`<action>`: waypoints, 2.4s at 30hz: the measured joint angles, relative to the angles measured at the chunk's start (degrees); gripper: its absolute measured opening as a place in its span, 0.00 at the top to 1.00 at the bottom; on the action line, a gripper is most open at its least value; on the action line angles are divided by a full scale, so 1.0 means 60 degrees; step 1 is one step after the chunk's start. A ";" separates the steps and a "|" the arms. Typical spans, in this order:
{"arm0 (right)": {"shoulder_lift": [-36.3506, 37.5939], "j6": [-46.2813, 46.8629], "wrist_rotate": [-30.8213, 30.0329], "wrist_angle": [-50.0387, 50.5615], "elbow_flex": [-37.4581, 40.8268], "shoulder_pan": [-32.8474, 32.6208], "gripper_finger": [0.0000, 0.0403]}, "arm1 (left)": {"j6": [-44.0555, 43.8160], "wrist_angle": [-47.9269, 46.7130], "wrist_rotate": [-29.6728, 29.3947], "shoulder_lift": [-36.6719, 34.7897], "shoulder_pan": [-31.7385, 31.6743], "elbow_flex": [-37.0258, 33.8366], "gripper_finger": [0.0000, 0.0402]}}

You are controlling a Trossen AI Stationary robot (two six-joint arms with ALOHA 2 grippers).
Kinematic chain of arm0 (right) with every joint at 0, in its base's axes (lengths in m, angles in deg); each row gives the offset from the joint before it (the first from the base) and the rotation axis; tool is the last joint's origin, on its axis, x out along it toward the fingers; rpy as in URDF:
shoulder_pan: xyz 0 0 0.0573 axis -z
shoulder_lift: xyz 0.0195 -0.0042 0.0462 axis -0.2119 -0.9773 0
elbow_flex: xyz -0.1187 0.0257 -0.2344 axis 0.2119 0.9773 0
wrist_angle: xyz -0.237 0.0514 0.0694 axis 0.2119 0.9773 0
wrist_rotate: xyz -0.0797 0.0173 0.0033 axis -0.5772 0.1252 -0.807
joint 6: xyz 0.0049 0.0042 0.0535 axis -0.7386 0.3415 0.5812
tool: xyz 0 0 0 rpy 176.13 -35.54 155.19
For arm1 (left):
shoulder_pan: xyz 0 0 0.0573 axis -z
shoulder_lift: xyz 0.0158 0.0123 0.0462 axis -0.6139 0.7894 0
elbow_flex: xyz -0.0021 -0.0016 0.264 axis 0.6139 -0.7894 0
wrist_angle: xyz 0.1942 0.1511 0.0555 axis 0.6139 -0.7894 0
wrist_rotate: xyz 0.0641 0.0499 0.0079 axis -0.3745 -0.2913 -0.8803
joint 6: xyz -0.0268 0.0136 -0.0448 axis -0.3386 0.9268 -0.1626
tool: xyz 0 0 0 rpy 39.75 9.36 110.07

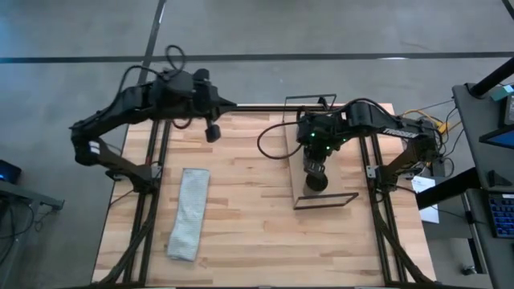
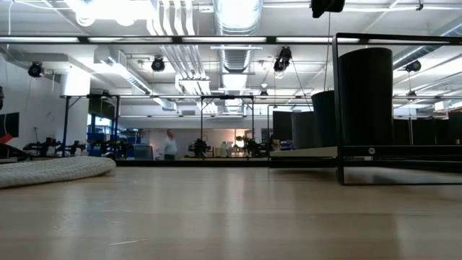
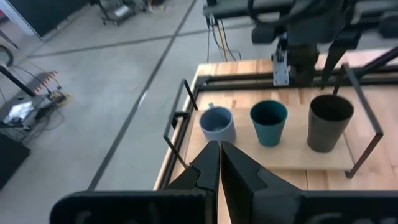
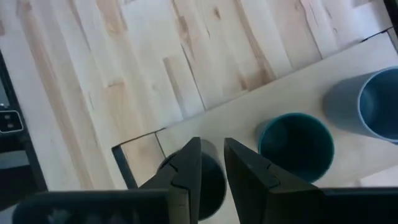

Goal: Stack small to large cups/mugs on shelf
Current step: Return to Home Position

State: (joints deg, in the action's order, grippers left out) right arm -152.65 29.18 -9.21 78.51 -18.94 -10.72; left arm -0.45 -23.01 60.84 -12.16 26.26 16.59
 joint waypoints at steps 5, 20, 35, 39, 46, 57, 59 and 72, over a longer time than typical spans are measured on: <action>0.0087 -0.0359 -0.0463 0.0189 0.0002 -0.0004 0.84 | 0.0000 -0.0053 -0.0008 -0.0486 0.0000 -0.0005 1.00; 0.2992 0.0237 -0.1175 -0.0668 0.0333 -0.0359 0.84 | -0.3002 -0.3236 -0.0037 -0.1608 -0.0003 -0.0026 1.00; 0.6904 0.0261 -0.1025 -0.5475 0.5872 -0.0463 0.84 | -0.4089 0.0072 0.0264 -0.5060 0.0000 -0.4847 1.00; 0.7860 0.0265 -0.0718 -0.7209 0.7490 -0.0463 0.84 | -0.4603 0.1931 0.0550 -0.6257 0.0007 -0.7117 1.00; 0.9609 0.0265 -0.0638 -0.9433 0.9849 -0.0463 0.84 | -0.4805 0.5031 0.0662 -0.8476 0.0007 -1.0439 1.00; 1.1762 0.0334 -0.0674 -1.3335 1.3456 -0.0463 0.84 | -0.5362 0.7296 0.0972 -1.0967 0.0000 -1.3354 1.00; 1.1996 0.0342 -0.0681 -1.3706 1.3963 -0.0459 0.84 | -0.5520 0.7317 0.0972 -1.1293 0.0000 -1.3617 1.00; 1.3525 0.0841 -0.0944 -1.5699 1.6189 -0.0459 0.84 | -0.5766 0.7307 0.0972 -1.2632 0.0000 -1.5085 1.00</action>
State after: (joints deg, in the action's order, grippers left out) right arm -71.50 34.22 -14.87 -15.68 78.19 -13.47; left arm -35.05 20.83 66.67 -87.96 26.26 -73.92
